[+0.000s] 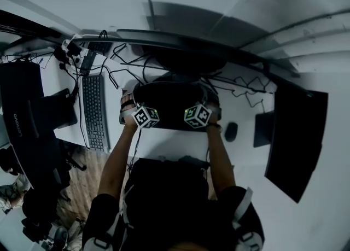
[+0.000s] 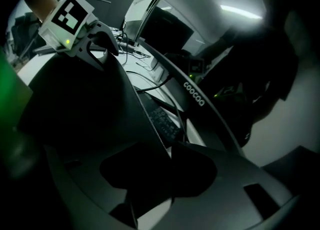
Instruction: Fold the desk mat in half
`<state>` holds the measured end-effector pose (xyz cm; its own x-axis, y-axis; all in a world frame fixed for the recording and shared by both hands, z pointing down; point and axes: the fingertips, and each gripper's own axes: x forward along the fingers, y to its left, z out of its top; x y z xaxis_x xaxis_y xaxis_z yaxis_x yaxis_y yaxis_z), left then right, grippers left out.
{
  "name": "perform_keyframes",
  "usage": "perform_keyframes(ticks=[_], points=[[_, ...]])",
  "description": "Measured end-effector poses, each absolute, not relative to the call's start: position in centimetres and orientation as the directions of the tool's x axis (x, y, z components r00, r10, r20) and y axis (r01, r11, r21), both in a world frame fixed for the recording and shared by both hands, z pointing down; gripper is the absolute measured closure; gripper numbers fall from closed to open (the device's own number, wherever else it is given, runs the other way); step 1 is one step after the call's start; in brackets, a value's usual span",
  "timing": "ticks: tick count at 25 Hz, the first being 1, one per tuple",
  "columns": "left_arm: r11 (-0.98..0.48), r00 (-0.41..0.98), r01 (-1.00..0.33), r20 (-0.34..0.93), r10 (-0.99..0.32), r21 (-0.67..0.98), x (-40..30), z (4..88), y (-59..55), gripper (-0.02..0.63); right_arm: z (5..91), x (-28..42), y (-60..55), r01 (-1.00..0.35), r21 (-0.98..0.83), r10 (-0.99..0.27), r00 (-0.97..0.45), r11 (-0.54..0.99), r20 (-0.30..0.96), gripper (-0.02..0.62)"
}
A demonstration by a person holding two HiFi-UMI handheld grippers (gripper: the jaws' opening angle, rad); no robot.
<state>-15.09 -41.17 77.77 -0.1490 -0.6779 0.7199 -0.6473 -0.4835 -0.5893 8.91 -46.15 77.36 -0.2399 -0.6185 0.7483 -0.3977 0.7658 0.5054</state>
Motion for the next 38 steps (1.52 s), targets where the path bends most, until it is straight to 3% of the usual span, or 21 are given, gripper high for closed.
perform_keyframes(ticks=[8, 15, 19, 25, 31, 38], points=[[-0.425, -0.129, -0.685, 0.673, -0.729, -0.592, -14.9, 75.4, -41.0, 0.356, 75.7, 9.3, -45.3, -0.419, 0.547, -0.665, -0.216, 0.725, 0.715, 0.43], [-0.353, -0.056, -0.801, 0.648, -0.76, -0.483, -15.4, 72.1, -38.8, 0.36, 72.6, 8.8, -41.5, -0.559, 0.439, -0.649, -0.256, 0.704, 0.716, 0.433], [-0.334, 0.034, -0.868, 0.629, -0.777, -0.366, -14.8, 69.5, -36.6, 0.48, 70.1, 8.3, -39.0, -0.682, 0.31, -0.649, -0.316, 0.663, 0.692, 0.489], [-0.294, 0.13, -0.924, 0.524, -0.842, -0.244, -13.9, 63.7, -32.2, 0.598, 63.4, 8.7, -35.4, -0.842, 0.125, -0.723, -0.363, 0.525, 0.588, 0.545], [-0.28, 0.219, -0.955, 0.404, -0.888, -0.097, -13.6, 56.3, -28.3, 0.6, 57.7, 9.7, -31.1, -0.905, 0.001, -0.786, -0.369, 0.425, 0.495, 0.571], [-0.287, 0.264, -0.956, 0.236, -0.935, -0.067, -12.3, 48.1, -23.0, 0.6, 52.5, 9.8, -24.9, -0.92, -0.066, -0.83, -0.378, 0.386, 0.411, 0.583]])
